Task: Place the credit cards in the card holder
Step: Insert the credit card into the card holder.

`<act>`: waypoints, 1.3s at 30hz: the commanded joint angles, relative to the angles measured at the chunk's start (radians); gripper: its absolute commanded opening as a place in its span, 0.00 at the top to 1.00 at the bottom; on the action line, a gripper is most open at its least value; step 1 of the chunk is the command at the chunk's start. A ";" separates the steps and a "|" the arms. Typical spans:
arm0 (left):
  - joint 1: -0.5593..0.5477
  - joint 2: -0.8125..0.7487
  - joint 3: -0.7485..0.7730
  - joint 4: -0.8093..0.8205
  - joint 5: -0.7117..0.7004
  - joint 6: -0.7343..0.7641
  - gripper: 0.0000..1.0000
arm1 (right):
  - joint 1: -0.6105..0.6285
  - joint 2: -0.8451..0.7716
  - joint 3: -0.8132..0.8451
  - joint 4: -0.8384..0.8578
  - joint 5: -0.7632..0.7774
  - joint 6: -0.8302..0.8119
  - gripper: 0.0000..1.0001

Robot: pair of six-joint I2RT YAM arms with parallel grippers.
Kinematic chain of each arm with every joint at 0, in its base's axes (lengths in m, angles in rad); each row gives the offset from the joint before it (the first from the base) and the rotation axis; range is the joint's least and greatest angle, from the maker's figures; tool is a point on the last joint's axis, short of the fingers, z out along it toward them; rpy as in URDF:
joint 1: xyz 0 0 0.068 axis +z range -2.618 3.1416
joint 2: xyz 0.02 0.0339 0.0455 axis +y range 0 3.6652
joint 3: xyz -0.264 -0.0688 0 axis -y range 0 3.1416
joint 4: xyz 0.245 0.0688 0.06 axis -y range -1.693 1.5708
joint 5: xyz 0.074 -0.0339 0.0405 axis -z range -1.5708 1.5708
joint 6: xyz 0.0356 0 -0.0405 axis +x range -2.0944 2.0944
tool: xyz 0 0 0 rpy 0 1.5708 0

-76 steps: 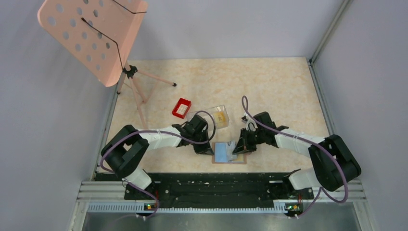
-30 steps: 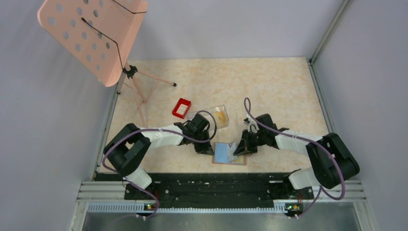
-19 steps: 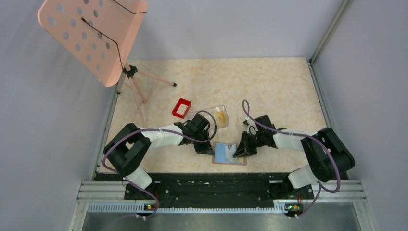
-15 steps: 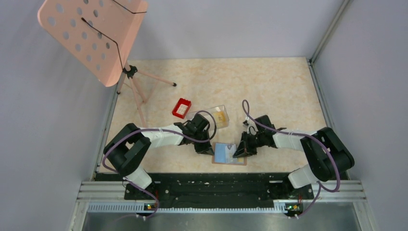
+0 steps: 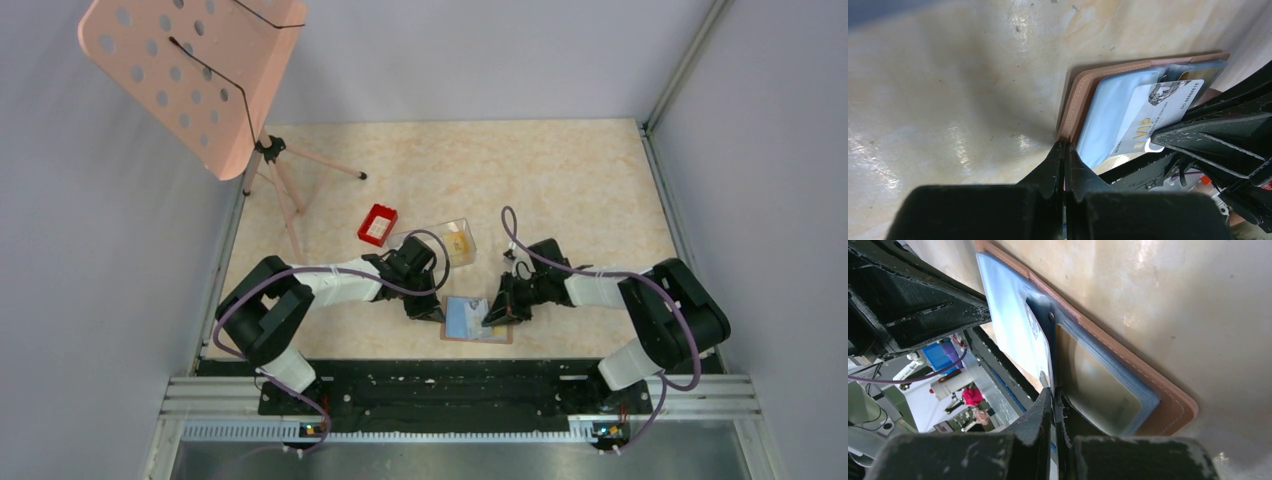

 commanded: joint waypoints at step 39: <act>-0.022 0.015 -0.019 0.041 -0.039 -0.085 1.00 | 0.134 0.093 0.212 -0.108 0.177 -0.046 0.82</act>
